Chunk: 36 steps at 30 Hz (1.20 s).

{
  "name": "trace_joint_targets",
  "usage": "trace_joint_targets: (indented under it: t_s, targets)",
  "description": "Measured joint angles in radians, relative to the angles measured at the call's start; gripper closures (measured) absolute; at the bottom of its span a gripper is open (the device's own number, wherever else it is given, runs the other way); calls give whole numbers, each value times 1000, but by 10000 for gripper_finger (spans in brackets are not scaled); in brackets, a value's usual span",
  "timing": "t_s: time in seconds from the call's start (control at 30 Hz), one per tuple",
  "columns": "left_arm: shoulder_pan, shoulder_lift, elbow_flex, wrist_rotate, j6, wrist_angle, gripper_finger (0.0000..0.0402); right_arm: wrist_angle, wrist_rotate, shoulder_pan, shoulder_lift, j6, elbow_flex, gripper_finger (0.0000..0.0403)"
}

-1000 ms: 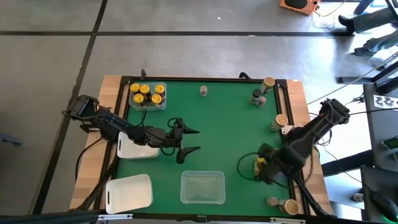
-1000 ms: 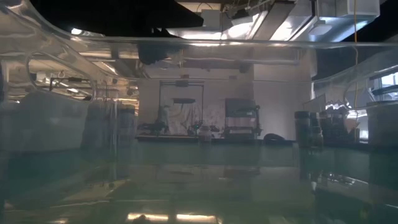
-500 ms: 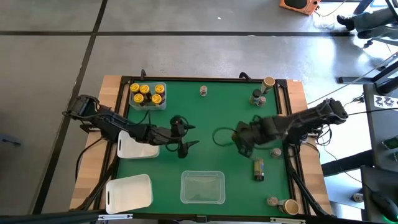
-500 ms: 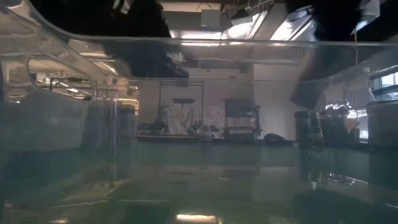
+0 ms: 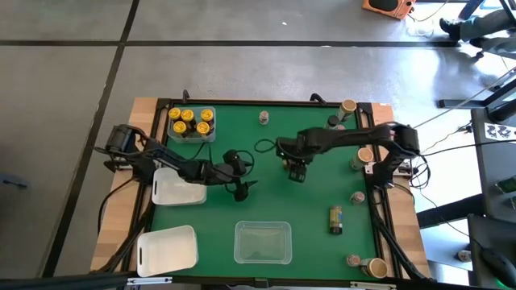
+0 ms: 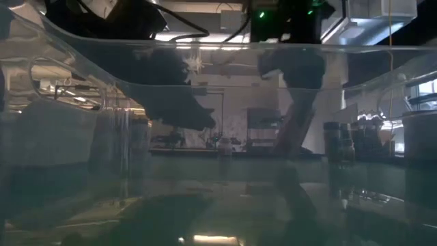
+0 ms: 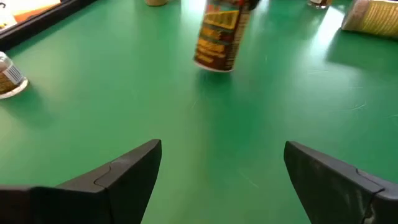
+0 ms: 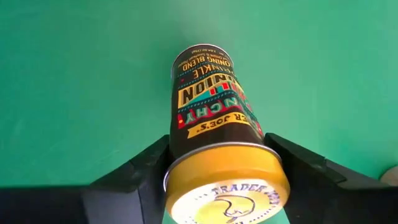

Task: Sort spices by type
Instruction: Put the brown spice bottle into the top white bin

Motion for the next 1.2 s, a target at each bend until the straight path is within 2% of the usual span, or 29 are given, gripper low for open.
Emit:
trace_joint_targets:
  t_s: [0.17, 0.37, 0.9, 1.03, 1.2]
  targets:
    - [0, 0, 0, 0, -1, -1, 66, 5, -48, -18, 28, -53, 20, 164]
    - [0, 0, 0, 1, -13, -2, 66, 69, -44, -20, 29, -56, 20, 163]
    - [0, 0, 0, 26, -33, 5, 67, 70, -3, -20, 29, -26, 30, 161]
    - [0, 0, 0, 63, -30, -2, 67, 72, -51, -19, 29, -1, 36, 143]
    - [0, 0, 0, 69, -29, -1, 66, 77, -75, -19, 29, 23, 37, 97]
